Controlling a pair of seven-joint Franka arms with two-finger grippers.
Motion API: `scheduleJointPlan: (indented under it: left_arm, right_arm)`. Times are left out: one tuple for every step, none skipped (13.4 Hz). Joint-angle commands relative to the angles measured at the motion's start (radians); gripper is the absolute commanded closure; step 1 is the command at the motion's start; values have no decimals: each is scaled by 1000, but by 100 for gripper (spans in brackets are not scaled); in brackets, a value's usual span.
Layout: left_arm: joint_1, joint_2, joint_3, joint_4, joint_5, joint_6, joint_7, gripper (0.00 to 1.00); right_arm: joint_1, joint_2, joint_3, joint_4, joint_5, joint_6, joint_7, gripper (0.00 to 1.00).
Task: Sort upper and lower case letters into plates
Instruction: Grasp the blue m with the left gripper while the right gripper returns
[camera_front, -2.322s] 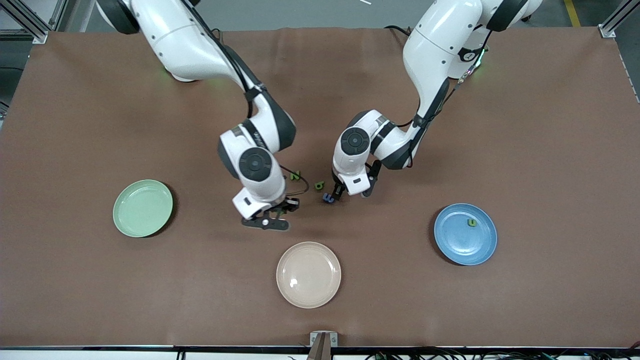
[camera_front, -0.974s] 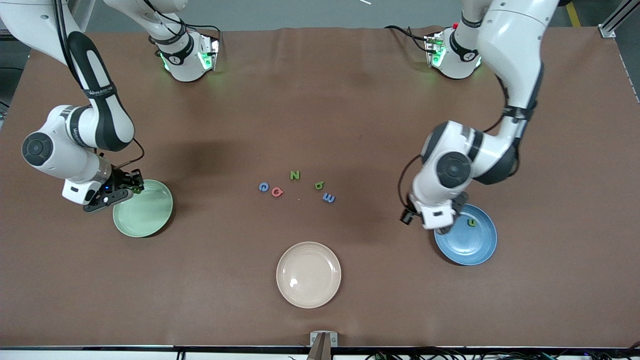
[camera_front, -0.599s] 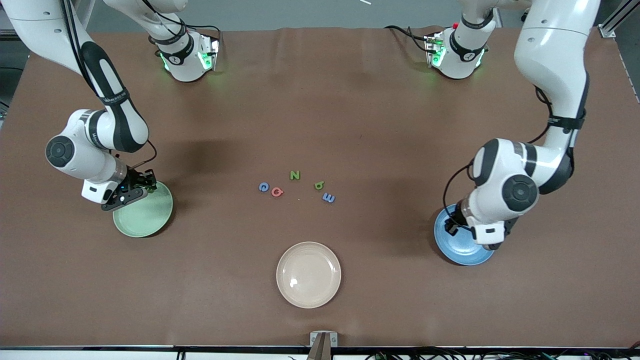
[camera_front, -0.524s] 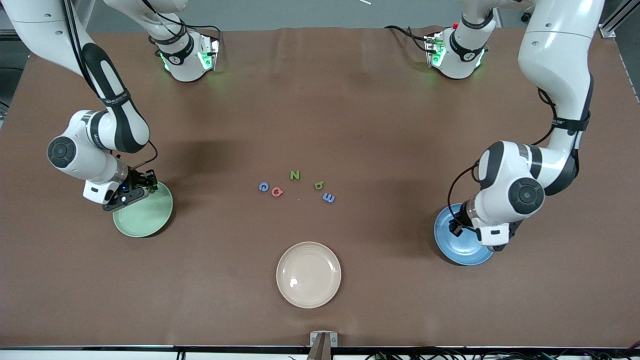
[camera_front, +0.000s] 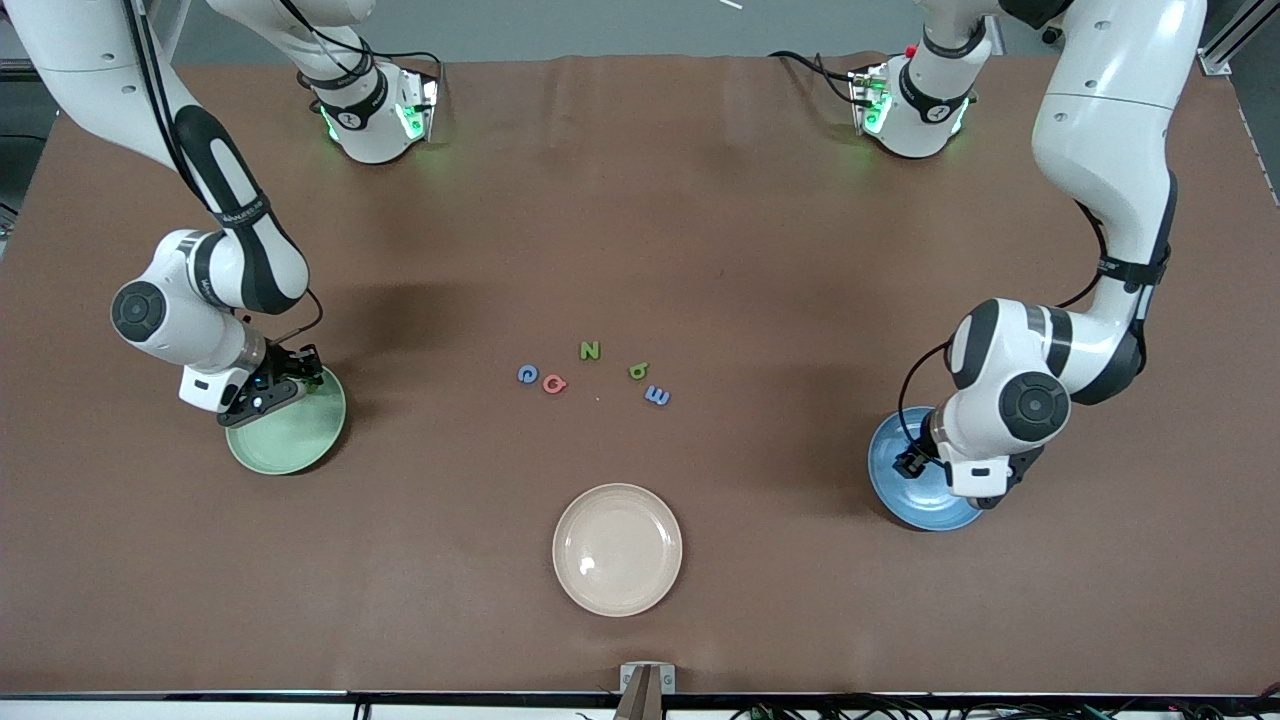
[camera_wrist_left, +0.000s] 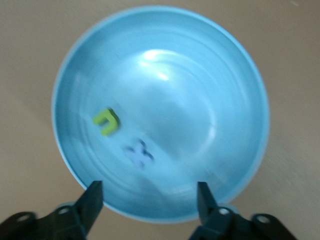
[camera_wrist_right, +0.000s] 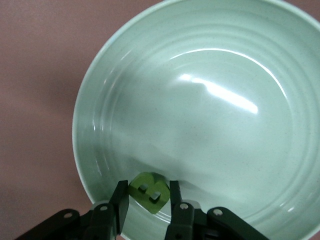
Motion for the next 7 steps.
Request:
scheduleJointPlan:
  left_arm:
    - [-100,-19,-36,-4,20,-9,-125,0]
    - [-149,-12,-36,18,26,-9,-138,0]
    - [-195,-1,-36,32,27,-2,-136,0]
    - [-245,7,-36,33,30,1,-139,0]
    - [-289,24,-36,62,29,1,-148,0]
    - [-316,43,-36,91,26,3,-170,0]
    - [-336,65,-36,114,21,6,-214,1]
  right_arm:
    - [-4,0,5,-9,31,20,-30,90]
    - [-4,1,5,-9,33,21,-30,89]
    - [-4,1,5,-9,34,21,-30,86]
    - [-4,1,5,-8,34,20,-30,67]
    - [-4,1,5,-5,34,15,-28,22]
    - [-2,-2,3,3,34,3,-25,1]
    - [0,-11,3,14,34,-31,-24,0]
